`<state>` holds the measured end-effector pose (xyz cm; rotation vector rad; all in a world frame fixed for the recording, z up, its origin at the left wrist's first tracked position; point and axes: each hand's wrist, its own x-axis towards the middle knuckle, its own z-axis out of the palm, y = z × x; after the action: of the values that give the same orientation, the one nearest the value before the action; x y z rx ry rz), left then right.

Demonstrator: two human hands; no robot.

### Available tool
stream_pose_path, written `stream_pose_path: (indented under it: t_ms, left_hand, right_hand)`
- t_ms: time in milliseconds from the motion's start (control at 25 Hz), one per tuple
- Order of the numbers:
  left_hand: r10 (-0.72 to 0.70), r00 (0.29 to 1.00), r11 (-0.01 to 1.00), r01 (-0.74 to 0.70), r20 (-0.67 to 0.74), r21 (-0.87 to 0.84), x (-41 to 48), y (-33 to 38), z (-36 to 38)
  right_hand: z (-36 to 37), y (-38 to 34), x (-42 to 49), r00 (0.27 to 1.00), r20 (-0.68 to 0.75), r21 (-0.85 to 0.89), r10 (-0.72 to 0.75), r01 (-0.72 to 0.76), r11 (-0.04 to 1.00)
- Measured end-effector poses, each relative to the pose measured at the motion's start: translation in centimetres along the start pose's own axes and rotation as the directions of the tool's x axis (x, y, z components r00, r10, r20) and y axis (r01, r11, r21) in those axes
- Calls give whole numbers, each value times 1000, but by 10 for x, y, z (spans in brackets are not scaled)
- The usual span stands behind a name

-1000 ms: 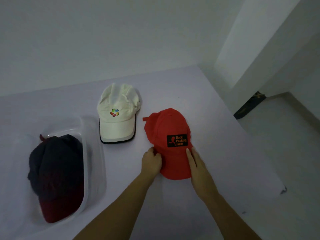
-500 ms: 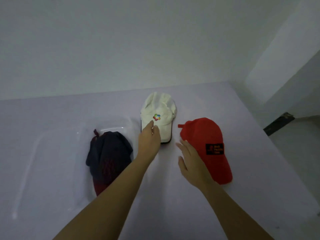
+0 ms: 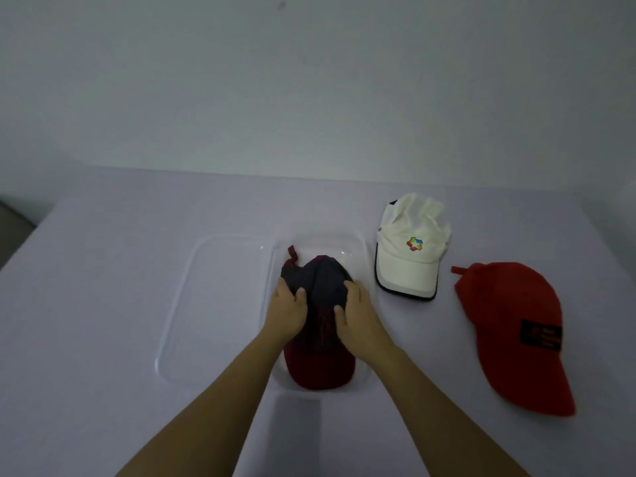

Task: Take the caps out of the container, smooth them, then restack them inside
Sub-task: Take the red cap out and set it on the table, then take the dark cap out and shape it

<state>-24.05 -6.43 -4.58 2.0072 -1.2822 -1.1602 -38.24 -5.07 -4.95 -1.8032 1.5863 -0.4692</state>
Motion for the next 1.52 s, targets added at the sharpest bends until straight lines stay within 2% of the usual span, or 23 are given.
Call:
stream_pose_path:
  t_ms: [80,160,240,320,400,520,600,720,800,880,920,1040,1160,1280,1360,1440,1520]
  left_hand:
    - [-12,999,1000,13,36,-10,5,-14,4]
    - [23,1000,1000,-23,-11,1,9,-18,3]
    - [80,991,997,-80,-106,4,8,-10,-2]
    - [157,969,987,-161,-192,-8,3,7,-14]
    - [216,949,964,-246,-230,-106,-9,37,-28]
    - [280,933,897,-338,-224,-285,-37,89,-37]
    - [282,938,861,-340,-201,-379,-52,120,-29]
    - [275,954,849,-299,-119,-437,-74,154,13]
    - [260,963,889,-268,-73,-372,-83,157,50]
    - [170,984,953,-177,-51,-246,-88,145,85]
    - [106,993,974,-114,-51,-194,-90,136,99]
    - [-33,998,990,26,-44,-137,-102,118,132]
    - [-3,1000,989,4,4,-150,-107,107,146]
    - [-11,1000,989,8,-18,-145,-109,100,151]
    - [-128,990,979,115,-65,-169,-112,104,152]
    - [-287,957,909,256,-50,-329,-110,108,149]
    - [-404,914,775,362,35,-517,-102,107,142]
  right_hand:
    - [6,-1,7,988,102,83,117,-126,989]
    - [7,2,11,981,119,91,150,-161,983]
    - [1,-1,11,993,22,138,115,-117,983]
    - [-11,-13,7,991,-130,230,39,-8,973]
    - [-32,-31,1,962,-273,339,14,83,937]
    - [-77,-51,-14,889,-458,417,16,199,887]
    - [-106,-52,-29,852,-522,448,28,246,859]
    - [-141,-23,-60,811,-562,523,163,196,830]
    - [-152,15,-77,816,-448,634,366,1,773]
    - [-151,52,-90,832,-139,780,538,-243,577]
    - [-145,67,-96,817,16,816,576,-344,465]
    - [-135,103,-110,760,311,846,571,-496,198]
    - [-131,118,-115,719,477,830,506,-557,10]
    - [-136,125,-113,714,513,822,477,-568,-34]
    - [-139,127,-111,744,496,833,448,-553,-6]
    - [-145,124,-110,776,489,847,399,-532,-4]
    - [-152,124,-108,812,459,870,360,-493,2]
